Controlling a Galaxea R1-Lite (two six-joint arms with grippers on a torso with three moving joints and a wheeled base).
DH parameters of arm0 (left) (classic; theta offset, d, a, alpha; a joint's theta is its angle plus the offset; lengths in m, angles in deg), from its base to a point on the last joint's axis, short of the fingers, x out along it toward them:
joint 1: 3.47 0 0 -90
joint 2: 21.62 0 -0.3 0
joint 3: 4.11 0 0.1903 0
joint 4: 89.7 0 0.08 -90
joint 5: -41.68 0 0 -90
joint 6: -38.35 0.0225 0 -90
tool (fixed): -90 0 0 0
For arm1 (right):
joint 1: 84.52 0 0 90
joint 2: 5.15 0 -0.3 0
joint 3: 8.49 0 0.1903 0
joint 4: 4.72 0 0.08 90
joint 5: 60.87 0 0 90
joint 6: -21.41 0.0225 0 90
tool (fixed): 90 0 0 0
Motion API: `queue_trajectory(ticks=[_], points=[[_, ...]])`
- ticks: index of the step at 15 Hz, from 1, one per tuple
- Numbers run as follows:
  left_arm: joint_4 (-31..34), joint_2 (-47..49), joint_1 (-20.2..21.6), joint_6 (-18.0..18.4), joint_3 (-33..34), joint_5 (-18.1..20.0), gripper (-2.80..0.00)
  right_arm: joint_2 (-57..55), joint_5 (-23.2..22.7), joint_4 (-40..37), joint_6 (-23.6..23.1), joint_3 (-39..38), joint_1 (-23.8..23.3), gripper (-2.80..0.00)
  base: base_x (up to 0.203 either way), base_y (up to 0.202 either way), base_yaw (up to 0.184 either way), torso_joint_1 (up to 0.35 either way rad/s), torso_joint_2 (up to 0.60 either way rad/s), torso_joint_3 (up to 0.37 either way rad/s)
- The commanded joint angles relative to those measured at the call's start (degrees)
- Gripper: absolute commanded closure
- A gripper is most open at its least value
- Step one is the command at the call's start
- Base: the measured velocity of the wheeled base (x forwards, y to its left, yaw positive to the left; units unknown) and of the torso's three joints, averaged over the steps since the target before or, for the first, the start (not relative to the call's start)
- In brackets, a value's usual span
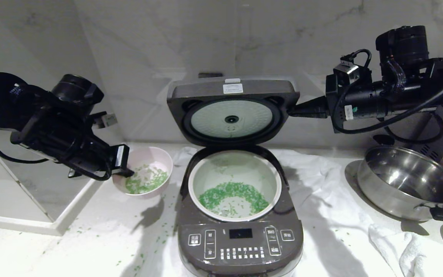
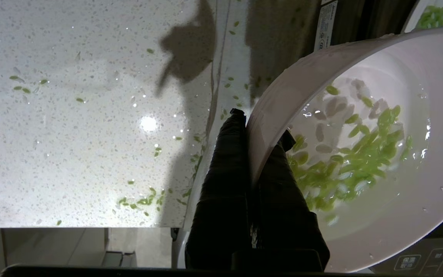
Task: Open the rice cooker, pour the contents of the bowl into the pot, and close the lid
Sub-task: Pour the water from the bowl into the rice cooker
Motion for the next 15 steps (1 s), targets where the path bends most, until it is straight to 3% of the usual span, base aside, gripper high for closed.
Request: queue_trajectory(ticks=[1,9,15], points=[[0.23,-0.18,-0.03,-0.05,-0.17,0.04,0.00,-3.09,-0.27,-0.20,0.22,3.00,0.20,0.00,0.000,0.000,0.000,0.000,0.00,0.000],[0.06,-0.62,-1.49,-0.52,-0.36,0.31,0.00,-8.21,-0.35,-0.88,0.34,10.00,-0.18,0.00,0.000,0.000,0.000,0.000,0.00,0.000],[0.13,0.15,-6.60,-1.56,-4.05,0.05,0.00,-10.75,-0.35,-0.96,0.51,14.55,-1.99,0.00,0.000,0.000,0.000,0.000,0.00,0.000]])
